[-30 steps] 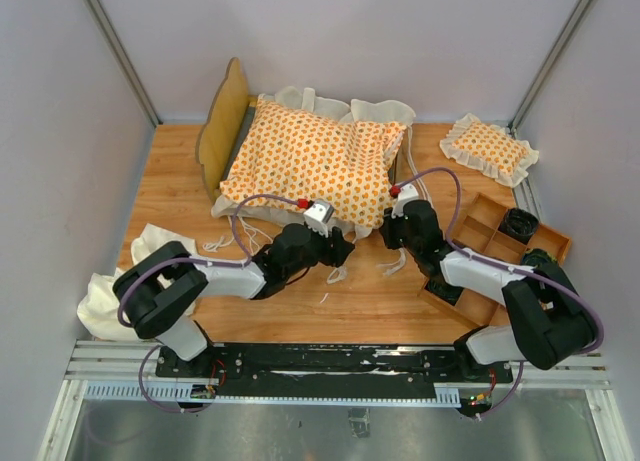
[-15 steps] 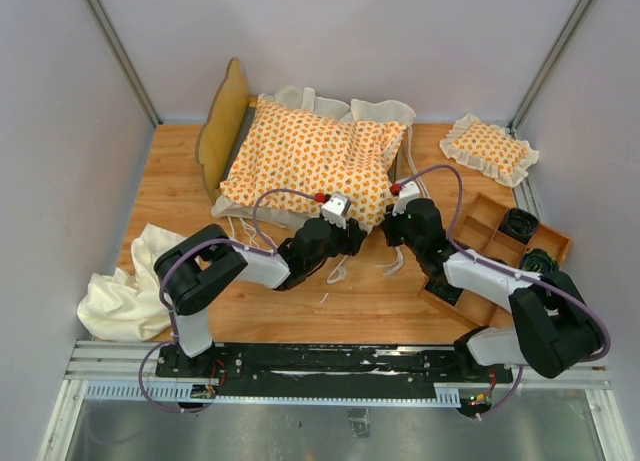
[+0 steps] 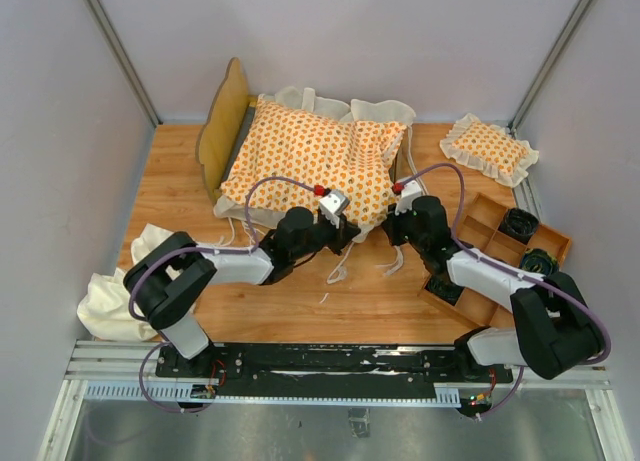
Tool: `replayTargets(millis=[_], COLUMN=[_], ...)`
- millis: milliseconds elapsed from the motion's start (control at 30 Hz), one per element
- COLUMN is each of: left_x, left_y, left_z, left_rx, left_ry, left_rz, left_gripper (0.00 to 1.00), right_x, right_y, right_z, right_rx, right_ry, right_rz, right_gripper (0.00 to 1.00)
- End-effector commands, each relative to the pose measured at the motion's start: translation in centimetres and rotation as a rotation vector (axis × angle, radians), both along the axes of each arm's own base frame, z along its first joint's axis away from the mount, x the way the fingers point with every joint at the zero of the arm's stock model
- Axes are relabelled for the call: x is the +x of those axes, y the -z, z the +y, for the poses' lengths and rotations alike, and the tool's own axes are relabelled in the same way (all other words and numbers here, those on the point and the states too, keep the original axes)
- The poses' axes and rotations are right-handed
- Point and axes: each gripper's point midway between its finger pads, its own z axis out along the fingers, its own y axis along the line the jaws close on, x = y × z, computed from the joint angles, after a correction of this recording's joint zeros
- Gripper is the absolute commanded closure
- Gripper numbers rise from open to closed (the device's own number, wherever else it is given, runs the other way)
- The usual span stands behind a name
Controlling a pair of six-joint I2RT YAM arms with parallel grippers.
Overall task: Set up the pet bed
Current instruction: Adjust the mattress on the bed frame.
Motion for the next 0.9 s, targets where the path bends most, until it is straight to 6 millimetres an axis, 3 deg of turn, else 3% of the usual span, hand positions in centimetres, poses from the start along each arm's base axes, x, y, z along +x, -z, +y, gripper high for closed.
replayTargets(millis=[0,233,267,367,400,467,667,867], left_x=[-1.7,0.1,0.8,2.6,2.9,3.0,1.1,-3.6], left_y=[-1.9,-1.4,-1.2,-1.9,-2.3,-3.9,-5.5,-6.6], left_z=[0.1,1.1,1.5,2.8,3.2,3.7,2.9,1.2], left_rx=[-0.031,0.084,0.094,0.080,0.067,0.066,0.203,0.192], left_ry=[0.227,0.220,0.174,0.035,0.003,-0.028,0.008,0.172], left_rz=[0.044,0.072,0.075,0.035,0.008,-0.105,-0.402,-0.602], left_gripper=[1.00,1.00,0.96,0.63,0.57,0.53,0.54,0.62], right_x=[0.6,0.1,0.0,-0.4,-0.5,-0.7,-1.1,-1.2], right_y=[-1.3,-1.5,-1.6,-2.1,-2.3,-2.6,-3.1,-3.0], right_z=[-0.8,0.1,0.2,1.2,1.5,2.1,3.5,4.2], right_rx=[-0.004,0.018,0.025,0.075,0.097,0.139,0.267,0.313], right_ry=[-0.032,-0.106,-0.115,-0.147,-0.155,-0.161,-0.148,-0.143], right_rz=[-0.042,-0.022,-0.018,0.003,0.014,0.039,0.163,0.225], right_gripper=[1.00,1.00,1.00,1.00,1.00,1.00,1.00,1.00])
